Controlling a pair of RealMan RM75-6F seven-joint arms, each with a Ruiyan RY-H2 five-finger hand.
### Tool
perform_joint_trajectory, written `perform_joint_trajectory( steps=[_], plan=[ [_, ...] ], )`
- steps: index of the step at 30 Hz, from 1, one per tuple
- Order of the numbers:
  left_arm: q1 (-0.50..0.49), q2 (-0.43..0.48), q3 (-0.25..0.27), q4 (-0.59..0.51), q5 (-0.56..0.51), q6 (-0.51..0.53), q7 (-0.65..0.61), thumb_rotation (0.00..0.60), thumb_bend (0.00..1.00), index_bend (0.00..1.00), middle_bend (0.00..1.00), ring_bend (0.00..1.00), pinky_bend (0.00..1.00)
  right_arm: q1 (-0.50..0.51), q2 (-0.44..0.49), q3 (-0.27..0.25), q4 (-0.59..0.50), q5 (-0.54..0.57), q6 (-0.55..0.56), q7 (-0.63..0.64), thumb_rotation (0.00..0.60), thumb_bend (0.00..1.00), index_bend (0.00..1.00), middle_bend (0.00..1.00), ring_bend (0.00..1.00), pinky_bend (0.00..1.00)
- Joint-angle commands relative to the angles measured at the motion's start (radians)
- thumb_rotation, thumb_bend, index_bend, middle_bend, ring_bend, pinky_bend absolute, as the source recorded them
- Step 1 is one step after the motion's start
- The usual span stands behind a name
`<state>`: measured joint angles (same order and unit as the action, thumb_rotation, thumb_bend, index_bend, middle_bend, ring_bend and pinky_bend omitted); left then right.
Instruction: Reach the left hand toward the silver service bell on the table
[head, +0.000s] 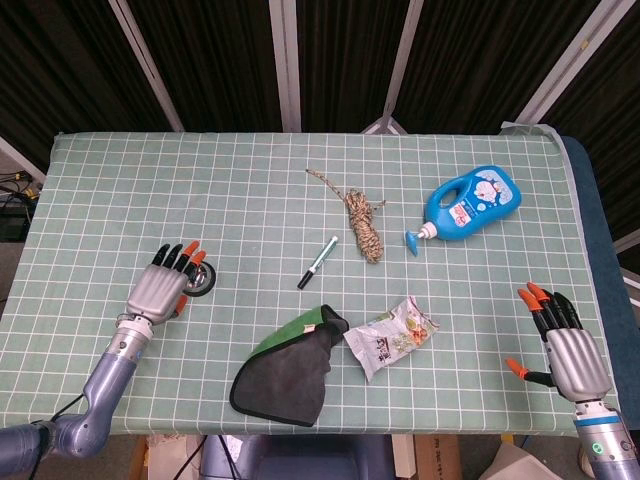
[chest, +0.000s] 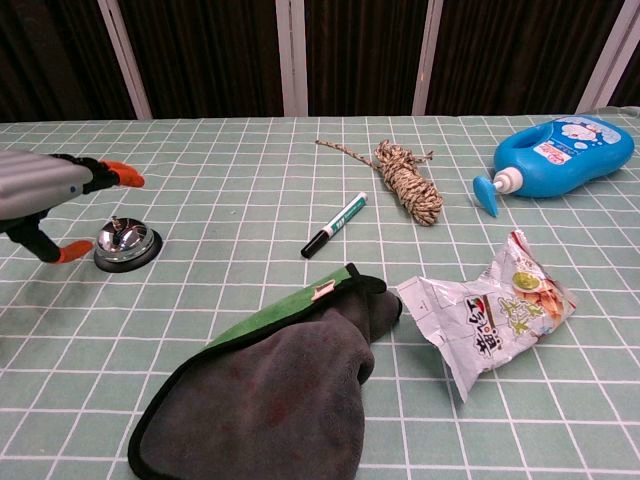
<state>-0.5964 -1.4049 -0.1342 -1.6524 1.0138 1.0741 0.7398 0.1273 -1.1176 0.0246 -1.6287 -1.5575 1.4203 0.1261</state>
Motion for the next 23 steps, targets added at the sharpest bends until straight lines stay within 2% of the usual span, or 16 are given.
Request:
perform_joint_trajectory(
  steps=[1,5,8,14,18,23],
  plan=[
    [0.002,0.024,-0.036,-0.052,0.028,0.050,-0.038,0.600,0.41,0.00,0.00,0.00,0.00,0.000,0.001,0.000,0.001,0.000,0.000,0.001,0.600,0.22,0.00,0.00,0.00,0.00],
    [0.044,0.079,-0.028,-0.135,0.054,0.125,-0.053,0.600,0.25,0.00,0.00,0.00,0.00,0.000,0.001,0.000,0.003,0.000,0.000,0.000,0.600,0.22,0.00,0.00,0.00,0.00],
    [0.104,0.130,0.011,-0.196,0.087,0.196,-0.066,0.600,0.19,0.00,0.00,0.00,0.00,0.000,0.001,-0.001,0.003,-0.001,0.000,-0.003,0.600,0.22,0.00,0.00,0.00,0.00],
    [0.270,0.229,0.129,-0.252,0.216,0.373,-0.166,0.600,0.17,0.00,0.00,0.00,0.00,-0.001,-0.005,0.000,0.006,-0.006,0.007,-0.023,0.600,0.22,0.00,0.00,0.00,0.00],
    [0.366,0.262,0.190,-0.213,0.303,0.474,-0.264,0.600,0.17,0.00,0.00,0.00,0.00,0.000,-0.008,-0.001,0.005,-0.004,0.004,-0.034,0.600,0.22,0.00,0.00,0.00,0.00],
    [0.445,0.278,0.238,-0.143,0.352,0.534,-0.365,0.600,0.17,0.00,0.00,0.00,0.00,-0.001,-0.007,-0.001,0.003,-0.001,0.004,-0.038,0.600,0.22,0.00,0.00,0.00,0.00]
  ],
)
